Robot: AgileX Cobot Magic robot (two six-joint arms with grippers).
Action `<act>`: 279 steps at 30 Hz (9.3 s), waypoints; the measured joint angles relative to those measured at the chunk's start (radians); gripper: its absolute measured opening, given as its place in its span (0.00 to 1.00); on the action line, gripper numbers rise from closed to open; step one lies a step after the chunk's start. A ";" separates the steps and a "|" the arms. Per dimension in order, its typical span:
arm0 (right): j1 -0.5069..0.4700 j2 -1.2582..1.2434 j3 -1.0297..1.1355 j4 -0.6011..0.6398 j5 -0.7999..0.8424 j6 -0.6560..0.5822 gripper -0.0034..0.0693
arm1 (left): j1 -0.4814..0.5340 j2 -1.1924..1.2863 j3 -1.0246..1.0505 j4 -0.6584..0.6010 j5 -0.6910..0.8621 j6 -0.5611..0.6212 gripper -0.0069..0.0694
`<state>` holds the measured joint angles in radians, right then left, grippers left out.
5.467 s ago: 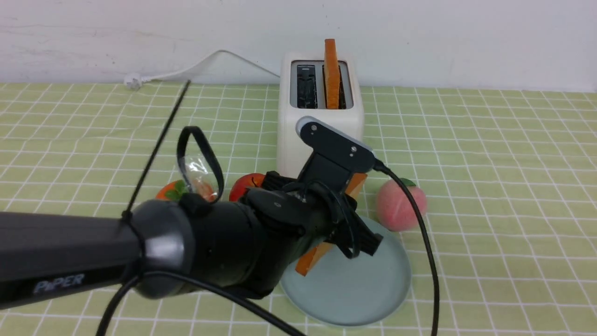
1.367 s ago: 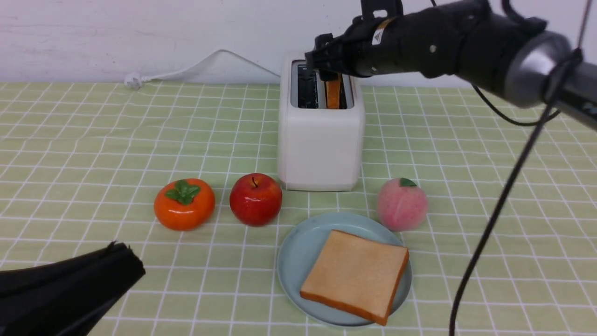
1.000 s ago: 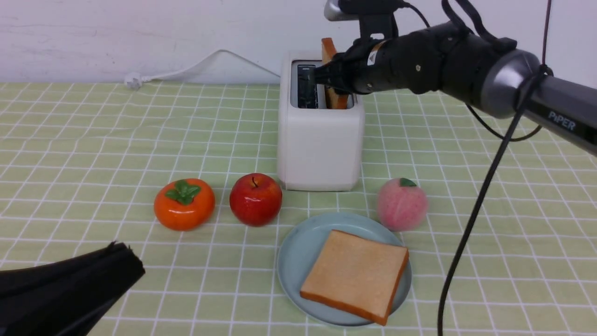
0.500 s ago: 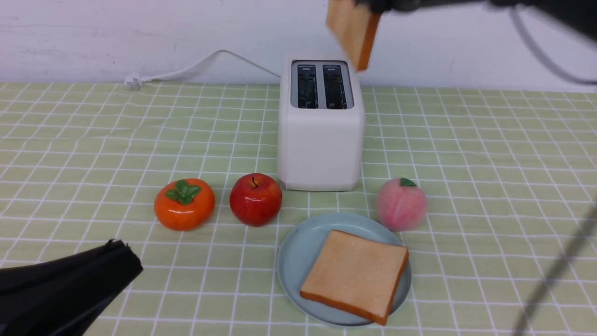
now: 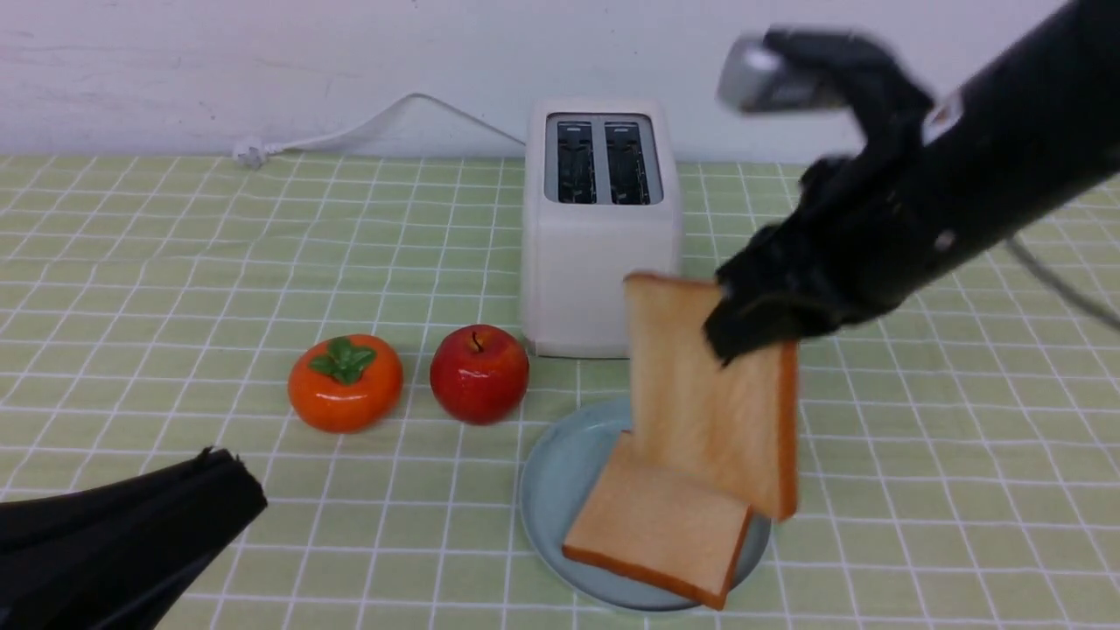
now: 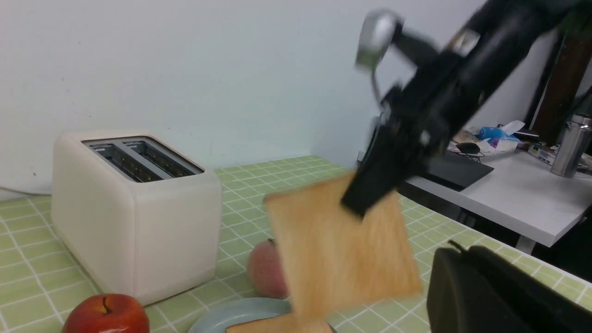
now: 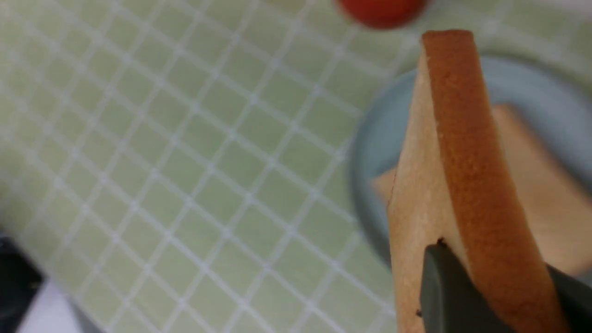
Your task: Take toasted bread from bread machine on green coffee tablecloth place on plate.
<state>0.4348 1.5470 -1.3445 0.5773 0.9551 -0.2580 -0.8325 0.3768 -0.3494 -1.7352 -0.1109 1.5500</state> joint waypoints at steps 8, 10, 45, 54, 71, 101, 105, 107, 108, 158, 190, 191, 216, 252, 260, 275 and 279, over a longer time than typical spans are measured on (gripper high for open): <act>-0.021 0.175 0.102 0.390 -0.136 -0.257 0.20 | 0.000 0.000 0.000 -0.003 0.000 0.000 0.08; -0.025 0.211 0.103 0.420 -0.151 -0.266 0.20 | 0.000 0.000 0.000 -0.004 0.000 0.000 0.08; -0.135 0.163 0.104 0.213 -0.224 -0.233 0.35 | 0.000 0.000 0.000 -0.007 -0.006 0.000 0.10; -0.135 -0.075 0.104 0.006 -0.076 -0.058 0.35 | 0.000 0.000 0.000 -0.011 -0.128 -0.001 0.10; -0.135 -0.716 0.375 -0.379 0.186 0.351 0.02 | 0.000 0.000 0.000 -0.015 -0.084 -0.001 0.07; -0.220 -1.260 0.864 -0.426 -0.158 0.374 0.04 | 0.000 -0.002 0.000 -0.015 -0.101 -0.001 0.07; -0.328 -1.338 0.957 -0.422 -0.294 0.276 0.02 | 0.000 -0.002 0.000 -0.015 -0.101 -0.001 0.07; -0.405 -1.422 1.083 -0.386 -0.433 0.224 0.02 | 0.000 -0.002 0.000 -0.015 -0.101 -0.001 0.07; -0.425 -1.450 1.125 -0.374 -0.470 0.216 0.02 | 0.000 -0.002 0.000 -0.015 -0.101 -0.001 0.07; -0.473 -1.558 1.356 -0.354 -0.536 0.212 0.06 | 0.000 -0.002 0.001 0.067 -0.074 -0.095 0.11; -0.473 -1.558 1.356 -0.354 -0.536 0.212 0.09 | 0.476 -0.241 0.287 1.718 0.082 -1.696 0.07; -0.473 -1.558 1.356 -0.354 -0.536 0.212 0.09 | 0.515 -0.279 0.303 1.735 0.102 -1.714 0.07; -0.473 -1.558 1.356 -0.354 -0.536 0.212 0.12 | 0.692 -0.387 0.379 1.711 0.490 -1.751 0.07; -0.473 -1.558 1.356 -0.353 -0.536 0.212 0.17 | 0.692 -0.387 0.379 1.711 0.490 -1.753 0.10; -0.473 -1.558 1.356 -0.353 -0.536 0.212 0.19 | 0.692 -0.387 0.379 1.711 0.490 -1.754 0.11; -0.473 -1.558 1.356 -0.353 -0.536 0.212 0.21 | 0.692 -0.387 0.379 1.711 0.490 -1.755 0.13; -0.473 -1.558 1.356 -0.353 -0.536 0.212 0.21 | 0.692 -0.387 0.379 1.711 0.490 -1.755 0.14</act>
<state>-0.0386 -0.0110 0.0116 0.2238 0.4191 -0.0462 -0.1403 -0.0103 0.0297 -0.0246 0.3795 -0.2048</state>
